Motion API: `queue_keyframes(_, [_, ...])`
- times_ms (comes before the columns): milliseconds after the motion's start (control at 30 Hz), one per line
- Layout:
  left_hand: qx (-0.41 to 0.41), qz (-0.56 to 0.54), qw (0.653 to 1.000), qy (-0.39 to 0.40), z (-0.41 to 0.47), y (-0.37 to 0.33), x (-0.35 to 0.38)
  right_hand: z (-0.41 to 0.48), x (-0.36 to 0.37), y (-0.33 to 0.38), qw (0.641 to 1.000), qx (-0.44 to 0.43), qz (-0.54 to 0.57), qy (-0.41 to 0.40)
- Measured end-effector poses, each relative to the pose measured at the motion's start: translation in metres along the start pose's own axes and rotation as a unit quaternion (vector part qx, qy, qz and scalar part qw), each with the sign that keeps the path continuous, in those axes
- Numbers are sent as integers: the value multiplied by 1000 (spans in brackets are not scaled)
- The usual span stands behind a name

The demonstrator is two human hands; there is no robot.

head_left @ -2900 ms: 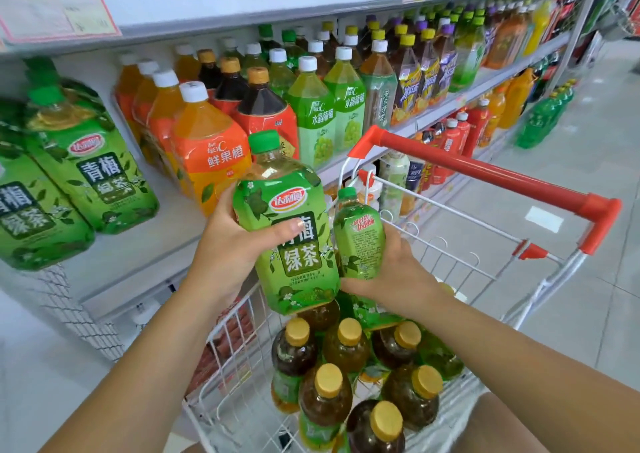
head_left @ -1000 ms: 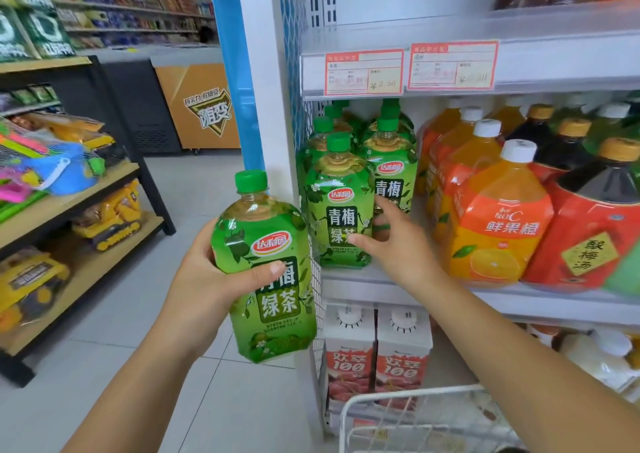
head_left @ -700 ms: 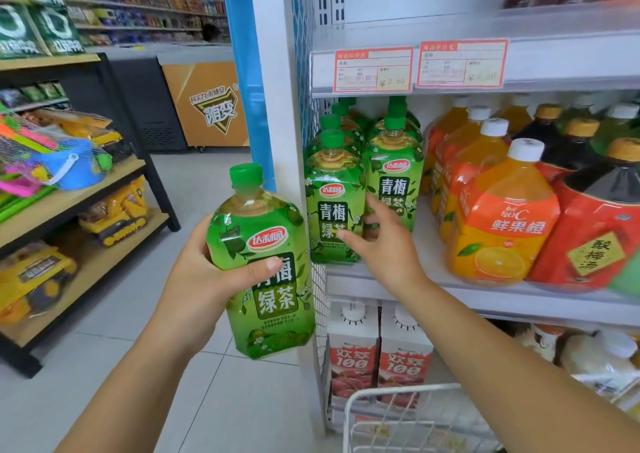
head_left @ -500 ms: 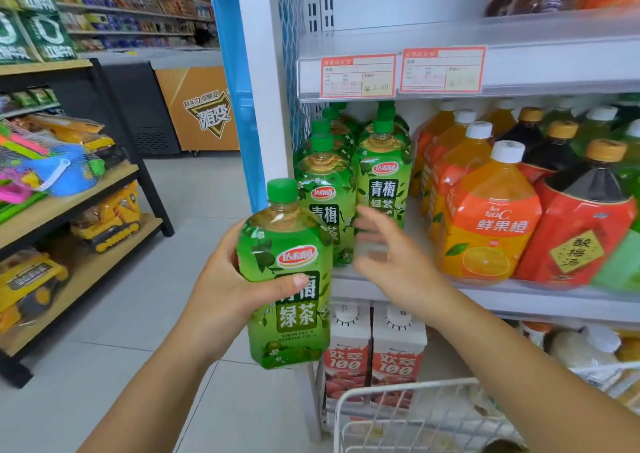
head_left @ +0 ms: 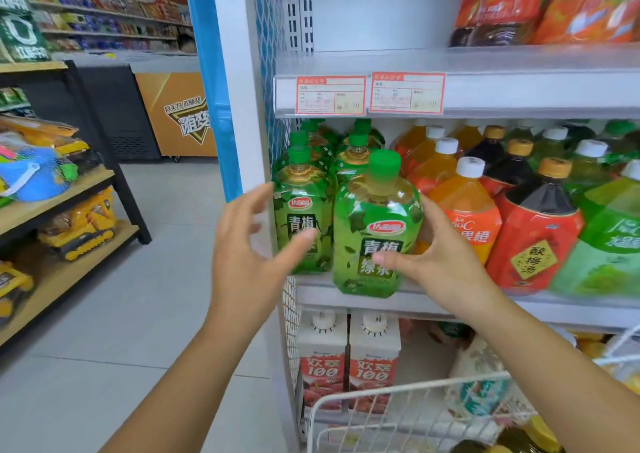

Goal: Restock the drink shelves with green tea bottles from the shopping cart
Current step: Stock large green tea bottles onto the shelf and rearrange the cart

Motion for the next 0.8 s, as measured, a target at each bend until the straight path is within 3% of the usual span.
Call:
queue_keyframes(67, [-11,35,994,-105,-2,18,-28,7,-1,0,1000,-5,-26,-11])
queue_keyframes(100, [-32,46,992,-112,-1,28,-31,10,-1,-1,999,-5,-39,-15])
queue_keyframes(200, [-82,61,994,-47,8,53,-15,20,5,-5,999,3,-48,-26])
queue_keyframes(367, [-78,69,994,14,19,59,-1,32,16,-16,998,14,-49,-26])
queue_keyframes(567, [-83,58,995,10,20,59,-4,40,23,-37,998,60,-22,-7])
queue_keyframes(800, [-78,74,994,4,19,58,-5,41,32,-47,993,85,-76,13])
Point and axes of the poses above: each hand's wrist, its own z-axis towards the middle knuckle, its own x-axis out of the palm, y = z × x, the point moved 10 cm from there along z, towards the middle knuckle
